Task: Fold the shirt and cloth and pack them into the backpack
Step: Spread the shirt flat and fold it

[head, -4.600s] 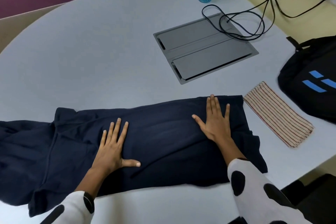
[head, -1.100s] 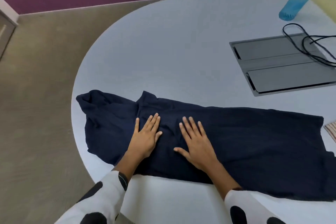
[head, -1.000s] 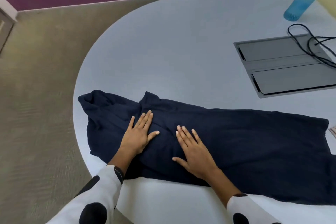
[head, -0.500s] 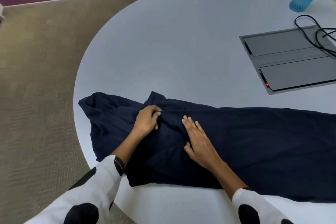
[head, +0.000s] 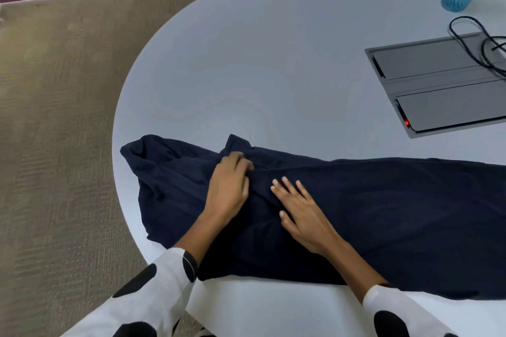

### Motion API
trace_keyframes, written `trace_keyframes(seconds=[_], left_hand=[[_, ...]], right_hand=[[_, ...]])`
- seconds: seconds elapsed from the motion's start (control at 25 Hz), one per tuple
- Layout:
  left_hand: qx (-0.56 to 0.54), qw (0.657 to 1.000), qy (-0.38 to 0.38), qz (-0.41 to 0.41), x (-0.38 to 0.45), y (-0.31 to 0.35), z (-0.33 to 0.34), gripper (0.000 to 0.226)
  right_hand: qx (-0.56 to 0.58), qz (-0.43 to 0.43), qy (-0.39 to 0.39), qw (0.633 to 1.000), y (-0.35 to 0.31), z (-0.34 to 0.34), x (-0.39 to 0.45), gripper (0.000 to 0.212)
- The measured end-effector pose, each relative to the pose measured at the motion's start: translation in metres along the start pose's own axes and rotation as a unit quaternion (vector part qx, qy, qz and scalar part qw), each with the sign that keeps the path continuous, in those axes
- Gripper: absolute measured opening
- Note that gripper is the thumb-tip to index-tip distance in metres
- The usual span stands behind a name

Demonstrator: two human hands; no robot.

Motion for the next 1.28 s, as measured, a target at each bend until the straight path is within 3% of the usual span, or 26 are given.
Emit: trace_keyframes(seconds=[0.12, 0.24, 0.44, 0.6, 0.72, 0.8, 0.88, 1.04, 1.28], left_hand=[[0.114, 0.978, -0.096, 0.146, -0.036, 0.016, 0.035, 0.05], [0.201, 0.956, -0.168, 0.133, -0.056, -0.016, 0.053, 0.075], [0.239, 0.944, -0.214, 0.079, -0.059, -0.05, 0.034, 0.089], [0.215, 0.963, -0.161, 0.024, -0.081, -0.054, 0.01, 0.08], [0.129, 0.986, -0.099, -0.023, -0.096, -0.047, -0.01, 0.076], [0.094, 0.99, -0.099, -0.018, -0.106, -0.035, -0.014, 0.077], [0.15, 0.982, -0.116, 0.018, -0.115, -0.03, -0.008, 0.073], [0.201, 0.971, -0.129, -0.026, -0.118, -0.056, -0.002, 0.067], [0.13, 0.99, -0.003, -0.062, -0.086, -0.079, -0.044, 0.05]], right_hand=[[-0.13, -0.008, -0.007, 0.992, -0.003, 0.011, 0.006, 0.067], [-0.173, -0.014, -0.024, 0.984, -0.008, 0.017, 0.011, 0.074], [-0.19, -0.007, -0.04, 0.981, -0.011, 0.014, -0.02, 0.074], [-0.202, 0.026, -0.045, 0.978, -0.009, 0.014, -0.037, 0.077], [-0.202, -0.012, -0.058, 0.978, -0.021, 0.014, -0.033, 0.077], [-0.215, -0.027, -0.064, 0.974, -0.028, 0.017, -0.035, 0.077], [-0.224, 0.001, -0.069, 0.972, -0.027, 0.02, -0.033, 0.078], [-0.234, 0.039, -0.078, 0.968, -0.023, 0.026, -0.027, 0.078], [-0.159, 0.054, -0.011, 0.986, -0.043, 0.014, -0.002, 0.07]])
Point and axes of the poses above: each hand's wrist, its own x-axis towards the middle knuckle, its own z-axis out of the palm, y = z × x, the point moved 8 cm from there along x, towards the middle knuckle, and after that the axes turned 7 degrees about y, right-handed, at the moved point
